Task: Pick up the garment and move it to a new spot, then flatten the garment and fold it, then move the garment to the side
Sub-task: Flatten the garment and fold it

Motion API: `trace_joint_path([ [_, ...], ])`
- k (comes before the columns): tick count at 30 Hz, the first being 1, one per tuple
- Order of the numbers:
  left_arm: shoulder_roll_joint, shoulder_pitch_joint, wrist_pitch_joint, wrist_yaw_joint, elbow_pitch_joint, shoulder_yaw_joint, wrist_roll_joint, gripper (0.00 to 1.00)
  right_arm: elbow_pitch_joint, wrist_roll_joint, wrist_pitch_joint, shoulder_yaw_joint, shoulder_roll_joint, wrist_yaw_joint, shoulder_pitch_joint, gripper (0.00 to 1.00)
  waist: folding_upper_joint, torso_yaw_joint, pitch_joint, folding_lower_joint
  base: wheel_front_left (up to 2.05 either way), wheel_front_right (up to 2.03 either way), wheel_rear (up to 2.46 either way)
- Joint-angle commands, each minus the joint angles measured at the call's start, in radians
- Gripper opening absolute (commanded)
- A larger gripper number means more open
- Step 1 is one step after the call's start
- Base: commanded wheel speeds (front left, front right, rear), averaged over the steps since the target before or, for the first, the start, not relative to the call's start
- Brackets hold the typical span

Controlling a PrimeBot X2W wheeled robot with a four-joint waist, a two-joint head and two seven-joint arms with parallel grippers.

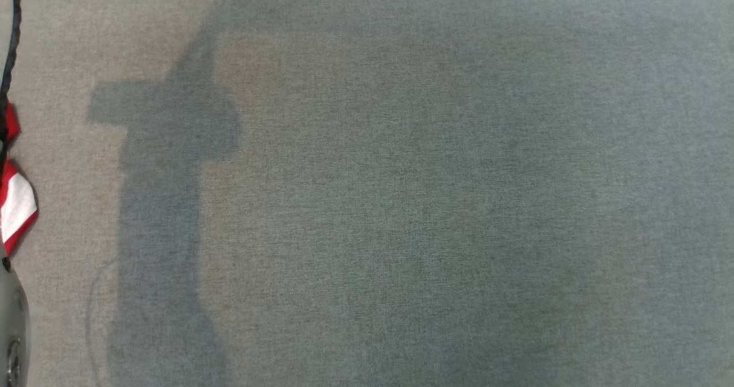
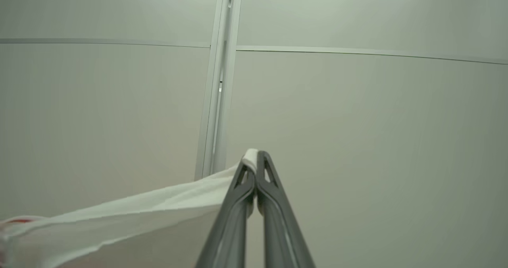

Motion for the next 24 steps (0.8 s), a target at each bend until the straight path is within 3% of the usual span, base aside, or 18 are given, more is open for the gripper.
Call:
trace_joint_path([
  [1,0.005,0.004,-0.005,0.007,0.026,0.009,-0.003,0.0,0.005,0.009,-0.006,-0.007,-0.007,-0.001,0.035,0.0,0.0,-0.01,-0.007,-0.0001,0.0,0.0,0.0],
  [10,-0.059,0.344,-0.007,0.019,0.16,0.05,-0.034,0.0,0.021,0.12,-0.006,0.05,0.034,-0.001,0.46,0.0,0.0,-0.037,0.002,-0.0001,0.0,0.0,0.0],
  [11,-0.059,0.344,-0.007,0.019,0.16,0.05,-0.034,0.0,0.021,0.12,-0.006,0.05,0.034,-0.001,0.46,0.0,0.0,-0.037,0.002,-0.0001,0.0,0.0,0.0],
  [17,-0.141,0.601,-0.007,0.029,0.168,0.09,-0.048,0.0,0.005,0.203,-0.006,0.078,0.072,-0.001,0.791,0.0,0.0,-0.043,-0.014,-0.0001,0.0,0.0,0.0],
  [24,-0.199,0.85,-0.007,0.036,0.147,0.149,-0.043,0.0,-0.023,0.246,-0.006,0.049,0.098,-0.001,1.057,0.0,0.0,-0.051,-0.107,-0.0001,0.0,0.0,0.0],
])
